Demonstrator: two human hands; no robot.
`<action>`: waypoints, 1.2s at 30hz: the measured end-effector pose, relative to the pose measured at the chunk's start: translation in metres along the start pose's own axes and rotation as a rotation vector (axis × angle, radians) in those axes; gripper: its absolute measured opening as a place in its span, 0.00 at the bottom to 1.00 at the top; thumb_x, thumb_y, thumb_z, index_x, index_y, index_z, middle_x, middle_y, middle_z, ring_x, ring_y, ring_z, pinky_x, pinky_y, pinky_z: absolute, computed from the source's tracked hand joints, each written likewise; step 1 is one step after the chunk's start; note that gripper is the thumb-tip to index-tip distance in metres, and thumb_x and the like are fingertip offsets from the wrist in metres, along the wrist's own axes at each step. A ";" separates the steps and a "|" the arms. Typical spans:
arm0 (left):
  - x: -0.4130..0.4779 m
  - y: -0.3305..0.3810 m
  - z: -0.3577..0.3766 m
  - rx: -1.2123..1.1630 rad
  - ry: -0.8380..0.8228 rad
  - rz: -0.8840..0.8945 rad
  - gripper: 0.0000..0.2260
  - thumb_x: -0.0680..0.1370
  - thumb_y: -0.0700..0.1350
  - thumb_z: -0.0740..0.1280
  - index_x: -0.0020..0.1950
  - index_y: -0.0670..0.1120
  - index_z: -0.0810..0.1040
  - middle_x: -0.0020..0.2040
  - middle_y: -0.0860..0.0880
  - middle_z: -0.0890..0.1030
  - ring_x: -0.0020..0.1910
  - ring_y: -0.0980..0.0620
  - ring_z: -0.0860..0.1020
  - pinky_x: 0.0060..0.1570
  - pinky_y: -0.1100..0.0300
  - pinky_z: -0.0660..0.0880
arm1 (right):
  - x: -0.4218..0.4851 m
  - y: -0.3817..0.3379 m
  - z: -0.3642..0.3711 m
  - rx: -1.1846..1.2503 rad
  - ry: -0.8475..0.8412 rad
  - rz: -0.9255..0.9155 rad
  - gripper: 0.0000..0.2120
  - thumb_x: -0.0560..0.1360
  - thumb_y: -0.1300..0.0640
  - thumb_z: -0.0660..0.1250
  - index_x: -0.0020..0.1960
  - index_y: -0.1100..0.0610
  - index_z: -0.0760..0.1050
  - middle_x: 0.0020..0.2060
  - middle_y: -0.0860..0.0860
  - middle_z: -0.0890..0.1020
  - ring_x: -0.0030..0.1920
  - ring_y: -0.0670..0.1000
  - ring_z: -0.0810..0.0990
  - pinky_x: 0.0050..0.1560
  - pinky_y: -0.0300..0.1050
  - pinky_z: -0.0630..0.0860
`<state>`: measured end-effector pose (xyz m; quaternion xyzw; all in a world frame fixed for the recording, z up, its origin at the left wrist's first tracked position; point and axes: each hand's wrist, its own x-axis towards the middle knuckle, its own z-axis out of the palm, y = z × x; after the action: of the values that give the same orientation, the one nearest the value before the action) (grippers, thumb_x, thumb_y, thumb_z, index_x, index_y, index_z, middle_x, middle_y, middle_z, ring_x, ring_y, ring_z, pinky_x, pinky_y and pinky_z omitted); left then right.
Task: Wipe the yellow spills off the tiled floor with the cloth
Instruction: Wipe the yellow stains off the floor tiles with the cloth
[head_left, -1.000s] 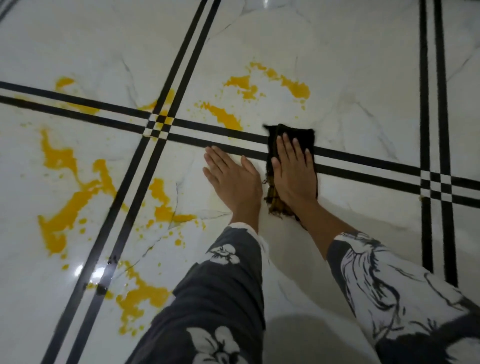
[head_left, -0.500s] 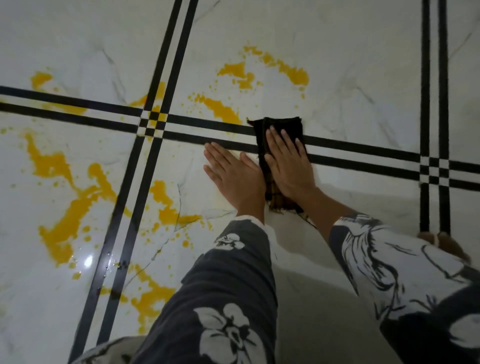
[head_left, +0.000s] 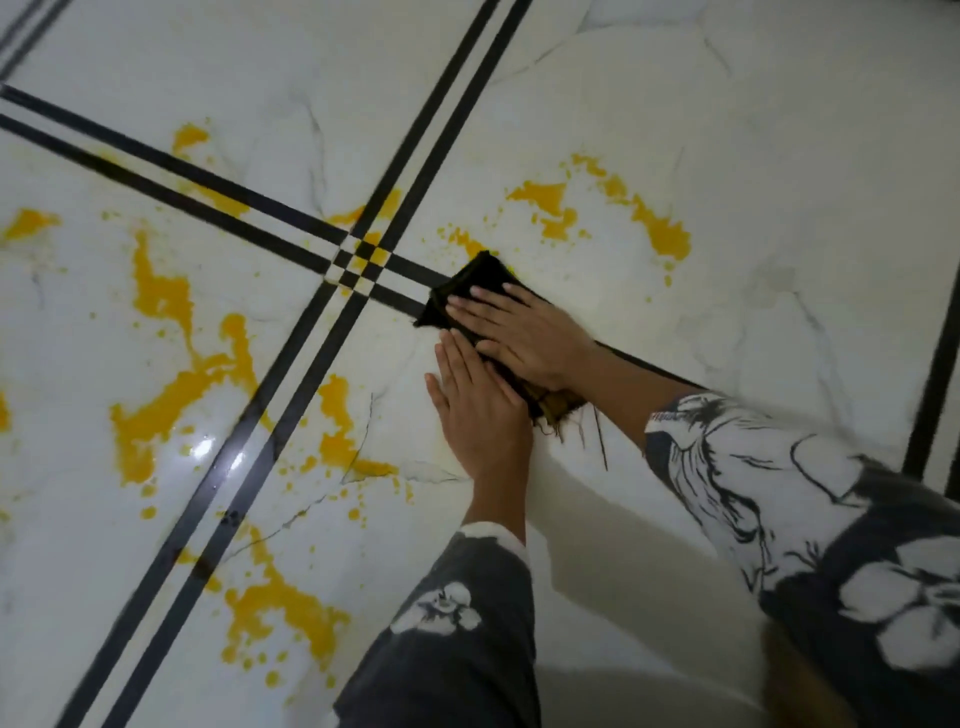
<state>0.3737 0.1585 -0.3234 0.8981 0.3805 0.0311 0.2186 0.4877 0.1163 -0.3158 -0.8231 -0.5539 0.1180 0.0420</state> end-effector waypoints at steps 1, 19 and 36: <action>0.015 0.000 0.011 0.031 0.078 -0.091 0.24 0.81 0.48 0.43 0.77 0.42 0.48 0.78 0.47 0.51 0.76 0.52 0.48 0.72 0.57 0.38 | 0.038 0.013 -0.001 -0.012 -0.029 -0.124 0.26 0.80 0.45 0.40 0.76 0.51 0.48 0.75 0.46 0.54 0.75 0.46 0.51 0.72 0.43 0.41; 0.014 0.009 0.004 0.083 0.115 -0.187 0.30 0.78 0.54 0.40 0.77 0.41 0.45 0.78 0.45 0.48 0.77 0.50 0.46 0.73 0.55 0.38 | 0.099 0.028 -0.014 -0.037 0.068 -0.036 0.24 0.82 0.49 0.43 0.76 0.52 0.46 0.76 0.46 0.51 0.76 0.47 0.48 0.74 0.46 0.44; 0.110 0.003 -0.003 0.119 0.121 -0.056 0.25 0.82 0.52 0.44 0.77 0.45 0.45 0.78 0.48 0.47 0.76 0.53 0.43 0.74 0.53 0.39 | 0.126 0.094 -0.029 0.033 0.172 0.246 0.24 0.82 0.49 0.43 0.76 0.53 0.47 0.76 0.47 0.52 0.76 0.48 0.49 0.74 0.47 0.45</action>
<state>0.4528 0.2349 -0.3315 0.8949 0.4191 0.0566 0.1423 0.6252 0.1986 -0.3252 -0.8910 -0.4412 0.0606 0.0882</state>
